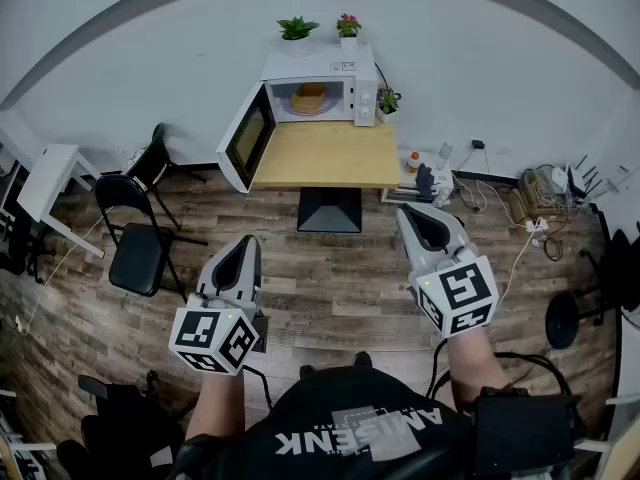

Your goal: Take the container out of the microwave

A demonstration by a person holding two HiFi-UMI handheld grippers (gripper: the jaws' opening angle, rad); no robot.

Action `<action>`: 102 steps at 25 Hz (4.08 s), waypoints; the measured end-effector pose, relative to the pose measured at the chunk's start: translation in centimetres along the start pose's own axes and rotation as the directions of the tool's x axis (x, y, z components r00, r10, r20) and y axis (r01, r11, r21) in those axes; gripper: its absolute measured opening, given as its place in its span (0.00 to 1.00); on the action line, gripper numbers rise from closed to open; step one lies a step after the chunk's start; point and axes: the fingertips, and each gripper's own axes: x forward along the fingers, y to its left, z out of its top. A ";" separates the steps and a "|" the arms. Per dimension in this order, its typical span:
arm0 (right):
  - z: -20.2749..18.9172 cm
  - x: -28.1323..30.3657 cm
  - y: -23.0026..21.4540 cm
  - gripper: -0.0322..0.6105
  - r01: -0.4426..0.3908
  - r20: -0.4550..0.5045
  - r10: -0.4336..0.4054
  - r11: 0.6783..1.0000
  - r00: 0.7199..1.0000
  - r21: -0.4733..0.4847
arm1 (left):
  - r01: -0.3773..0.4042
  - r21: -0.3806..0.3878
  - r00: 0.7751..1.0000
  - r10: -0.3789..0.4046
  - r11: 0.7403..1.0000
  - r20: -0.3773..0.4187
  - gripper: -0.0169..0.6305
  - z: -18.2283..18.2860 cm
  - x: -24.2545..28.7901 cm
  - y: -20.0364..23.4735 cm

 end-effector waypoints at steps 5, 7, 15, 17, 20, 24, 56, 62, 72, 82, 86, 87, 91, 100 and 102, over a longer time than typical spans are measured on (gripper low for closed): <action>0.3 -0.1 -0.2 0.06 -0.009 0.006 0.009 1.000 1.000 0.002 | -0.007 0.019 1.000 0.007 1.000 -0.008 0.03 0.1 0.4 -0.4; 0.6 -0.3 -0.4 0.06 -0.022 0.016 0.021 0.999 1.000 0.031 | -0.012 0.017 1.000 0.012 1.000 -0.007 0.03 0.1 0.5 -0.6; 0.7 -1.1 -2.6 0.06 -0.010 0.049 0.009 0.999 0.999 0.039 | -0.003 0.012 1.000 0.003 1.000 0.006 0.03 0.1 1.3 -2.1; 0.3 -1.2 -3.0 0.06 -0.015 0.045 0.014 0.999 0.999 0.031 | -0.014 0.039 1.000 0.014 0.999 -0.001 0.03 0.0 1.8 -2.4; -0.2 -1.3 -3.3 0.06 -0.032 0.036 0.032 0.999 0.999 0.004 | -0.034 0.065 0.999 0.035 0.997 -0.014 0.03 -0.3 2.5 -2.7; -1.2 -1.9 -4.5 0.06 -0.043 0.033 0.042 0.999 0.999 0.016 | -0.040 0.077 0.999 0.043 0.996 -0.033 0.03 -1.0 4.0 -4.1; -1.1 6.9 -10.4 0.06 -0.038 0.043 0.040 0.999 0.998 -0.039 | -0.015 0.044 1.000 0.016 0.999 -0.023 0.03 -1.5 14.7 -0.8; 1.0 13.8 -10.7 0.06 -0.047 0.028 0.048 0.997 0.998 -0.055 | -0.033 0.077 0.999 0.032 0.996 0.014 0.03 1.7 18.4 4.9; 2.6 23.0 -10.9 0.06 -0.025 0.002 0.025 0.999 1.000 -0.040 | -0.026 0.093 1.000 0.025 0.995 0.015 0.03 4.0 24.0 12.7; 4.9 31.2 -10.6 0.06 0.024 -0.007 -0.024 0.999 1.000 -0.045 | 0.040 0.079 0.999 -0.042 0.996 0.021 0.03 5.6 28.8 19.8; 5.0 33.7 -10.3 0.06 0.024 -0.022 -0.025 0.999 0.999 -0.027 | 0.059 0.064 0.998 -0.060 0.996 0.007 0.03 5.4 30.2 21.5; 5.1 34.1 -10.2 0.06 0.018 -0.026 -0.019 0.999 0.999 -0.033 | 0.063 0.057 0.998 -0.064 0.996 0.008 0.03 5.4 30.4 21.6; 5.5 36.2 -11.2 0.06 0.021 -0.020 -0.022 0.998 1.000 -0.053 | 0.060 0.053 0.998 -0.060 0.997 0.008 0.03 5.5 31.8 22.4; 6.3 42.1 -14.2 0.07 -0.077 0.014 0.078 0.993 0.997 -0.084 | -0.025 0.069 1.000 0.025 0.997 0.003 0.03 6.6 35.5 24.1; 6.7 43.3 -15.6 0.07 -0.087 0.025 0.089 0.992 0.996 -0.090 | -0.033 0.070 0.999 0.033 0.997 0.001 0.03 6.9 36.6 24.0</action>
